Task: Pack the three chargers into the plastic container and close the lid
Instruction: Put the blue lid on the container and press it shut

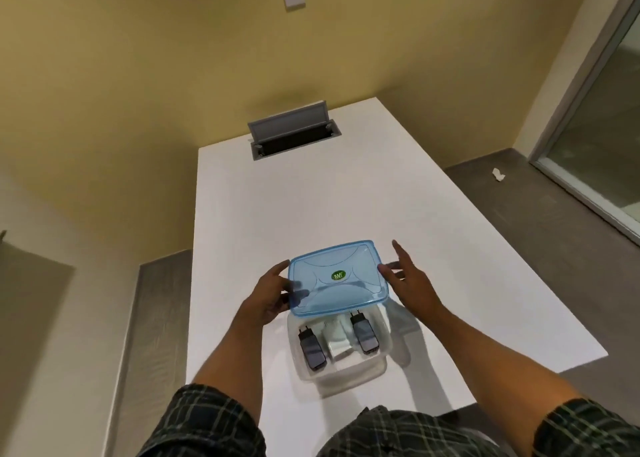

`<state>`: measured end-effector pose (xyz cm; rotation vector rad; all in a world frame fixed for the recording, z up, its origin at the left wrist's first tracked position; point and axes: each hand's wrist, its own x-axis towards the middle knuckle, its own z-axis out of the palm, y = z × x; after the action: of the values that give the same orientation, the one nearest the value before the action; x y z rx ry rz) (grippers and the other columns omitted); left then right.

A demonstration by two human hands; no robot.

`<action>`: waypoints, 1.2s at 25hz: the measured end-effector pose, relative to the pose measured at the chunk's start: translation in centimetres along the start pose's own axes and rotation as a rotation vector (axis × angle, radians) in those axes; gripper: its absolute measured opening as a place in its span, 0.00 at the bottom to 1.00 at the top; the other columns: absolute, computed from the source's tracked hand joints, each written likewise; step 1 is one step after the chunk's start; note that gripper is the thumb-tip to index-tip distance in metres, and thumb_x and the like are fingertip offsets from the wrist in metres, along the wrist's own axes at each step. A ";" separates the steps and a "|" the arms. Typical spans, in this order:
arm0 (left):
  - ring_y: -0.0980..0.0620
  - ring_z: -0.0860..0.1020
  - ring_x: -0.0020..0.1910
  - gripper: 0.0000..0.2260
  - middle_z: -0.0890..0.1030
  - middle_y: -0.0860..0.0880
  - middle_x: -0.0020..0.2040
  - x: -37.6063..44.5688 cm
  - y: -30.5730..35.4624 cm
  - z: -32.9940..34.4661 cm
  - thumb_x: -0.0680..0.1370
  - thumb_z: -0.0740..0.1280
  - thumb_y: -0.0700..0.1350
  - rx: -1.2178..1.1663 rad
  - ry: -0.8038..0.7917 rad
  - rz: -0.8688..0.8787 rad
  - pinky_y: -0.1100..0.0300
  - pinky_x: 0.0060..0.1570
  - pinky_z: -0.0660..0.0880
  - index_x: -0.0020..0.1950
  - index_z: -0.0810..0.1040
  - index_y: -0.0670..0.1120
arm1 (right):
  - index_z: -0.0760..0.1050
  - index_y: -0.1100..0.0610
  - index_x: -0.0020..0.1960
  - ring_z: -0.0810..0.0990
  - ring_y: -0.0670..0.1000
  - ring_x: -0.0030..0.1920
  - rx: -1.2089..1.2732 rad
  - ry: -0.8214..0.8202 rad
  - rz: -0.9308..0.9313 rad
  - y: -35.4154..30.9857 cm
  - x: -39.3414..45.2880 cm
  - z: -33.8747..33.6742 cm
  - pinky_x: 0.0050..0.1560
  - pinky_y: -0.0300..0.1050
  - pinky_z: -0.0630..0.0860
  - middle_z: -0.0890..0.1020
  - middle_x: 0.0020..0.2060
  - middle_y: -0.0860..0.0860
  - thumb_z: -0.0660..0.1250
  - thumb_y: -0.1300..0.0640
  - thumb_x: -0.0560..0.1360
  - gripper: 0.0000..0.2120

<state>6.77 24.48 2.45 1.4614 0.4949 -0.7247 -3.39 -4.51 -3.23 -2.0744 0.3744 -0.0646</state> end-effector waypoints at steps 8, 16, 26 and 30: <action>0.49 0.78 0.30 0.32 0.79 0.46 0.33 -1.7 -4.7 -2.2 0.70 0.65 0.34 0.661 0.065 0.096 0.55 0.38 0.81 0.74 0.71 0.47 | 0.76 0.49 0.68 0.81 0.43 0.33 0.026 -0.247 0.015 1.9 -1.2 1.6 0.41 0.41 0.78 0.85 0.35 0.50 0.72 0.46 0.76 0.22; 0.55 0.83 0.32 0.27 0.84 0.50 0.36 -2.0 -6.1 -2.1 0.72 0.69 0.42 0.949 0.092 0.221 0.73 0.27 0.71 0.72 0.72 0.50 | 0.73 0.46 0.70 0.81 0.42 0.37 -0.140 -0.284 0.003 3.2 -2.0 1.7 0.37 0.35 0.72 0.83 0.35 0.46 0.70 0.41 0.75 0.25; 0.53 0.80 0.42 0.33 0.80 0.54 0.39 -1.7 -7.2 -3.5 0.70 0.78 0.59 1.114 0.065 0.320 0.59 0.43 0.72 0.72 0.72 0.52 | 0.71 0.42 0.72 0.81 0.43 0.38 -0.201 -0.360 -0.051 3.2 -2.0 1.4 0.43 0.46 0.78 0.82 0.35 0.46 0.75 0.36 0.68 0.35; 0.51 0.79 0.44 0.35 0.79 0.53 0.41 -1.8 -7.3 -3.5 0.70 0.77 0.61 1.197 0.046 0.325 0.58 0.43 0.73 0.73 0.70 0.52 | 0.66 0.40 0.74 0.80 0.42 0.38 -0.283 -0.417 -0.075 3.3 -1.7 0.9 0.41 0.42 0.76 0.82 0.35 0.44 0.75 0.32 0.65 0.41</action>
<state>0.83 28.45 -1.70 2.5874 -0.2372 -0.7439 -5.65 -4.75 -6.35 -2.3090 0.0505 0.3914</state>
